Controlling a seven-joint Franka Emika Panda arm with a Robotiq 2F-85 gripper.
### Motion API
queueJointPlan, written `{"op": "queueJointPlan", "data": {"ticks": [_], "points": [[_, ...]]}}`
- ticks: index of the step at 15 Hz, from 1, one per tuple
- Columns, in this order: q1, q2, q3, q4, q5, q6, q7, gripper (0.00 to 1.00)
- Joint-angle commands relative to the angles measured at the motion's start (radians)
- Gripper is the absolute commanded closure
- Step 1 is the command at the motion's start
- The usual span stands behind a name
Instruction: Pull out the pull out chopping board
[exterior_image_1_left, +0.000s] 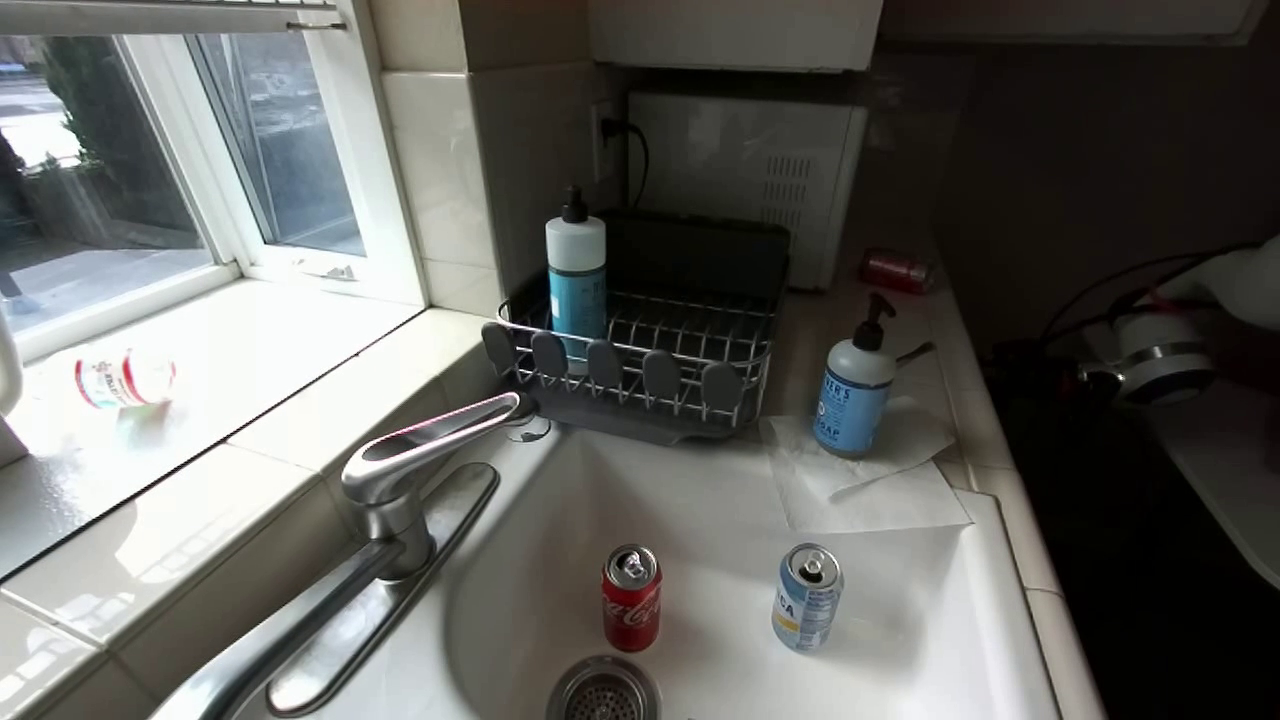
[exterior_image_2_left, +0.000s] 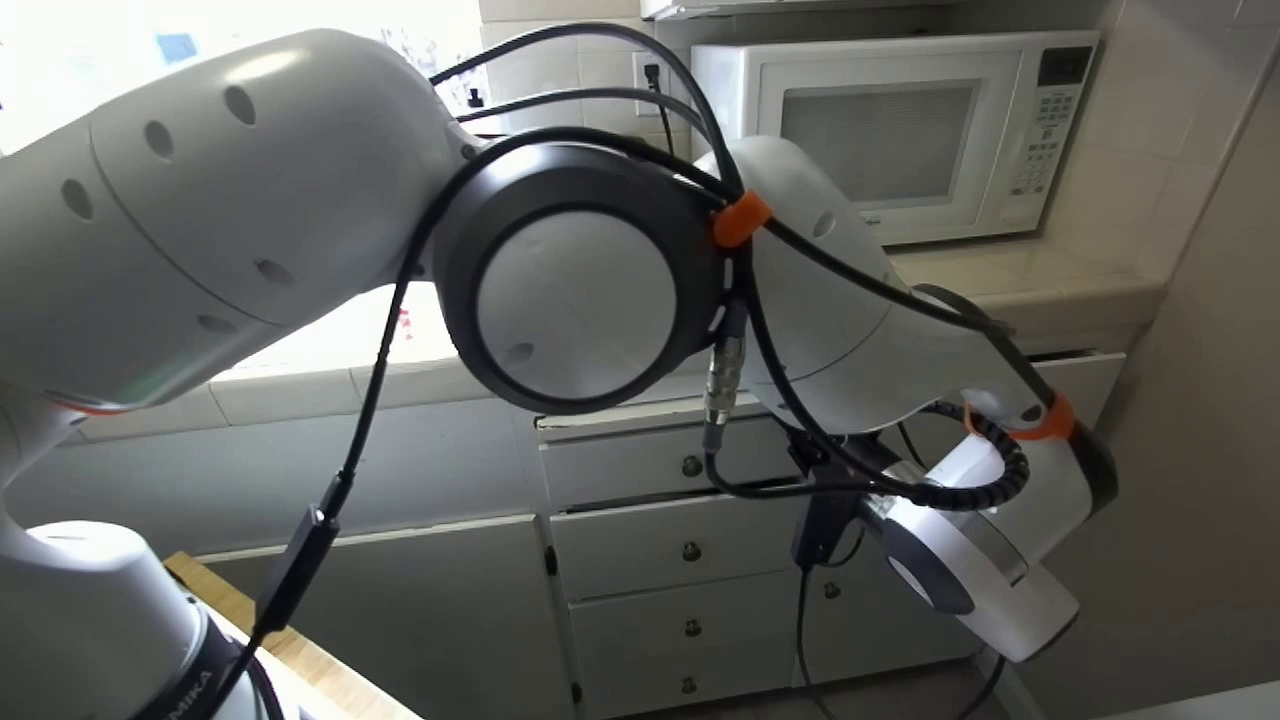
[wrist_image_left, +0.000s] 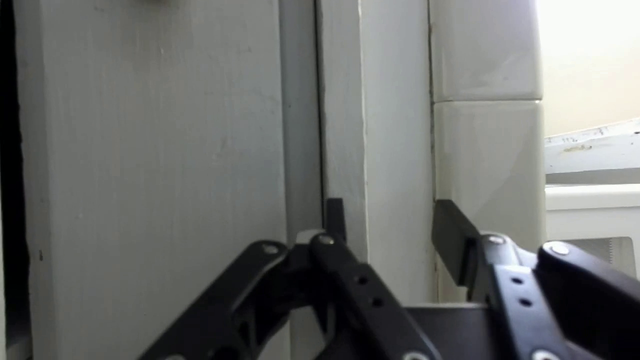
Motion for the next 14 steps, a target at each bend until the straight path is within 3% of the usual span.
{"op": "queueJointPlan", "data": {"ticks": [1, 4, 7, 14], "points": [[0.033, -0.006, -0.024, -0.021, 0.029, 0.070, -0.036, 0.52], [0.048, -0.026, -0.028, -0.045, 0.031, 0.130, -0.048, 0.41], [0.061, -0.040, -0.028, -0.061, 0.033, 0.162, -0.052, 0.40], [0.066, -0.086, -0.033, -0.120, 0.038, 0.159, -0.031, 0.48]]}}
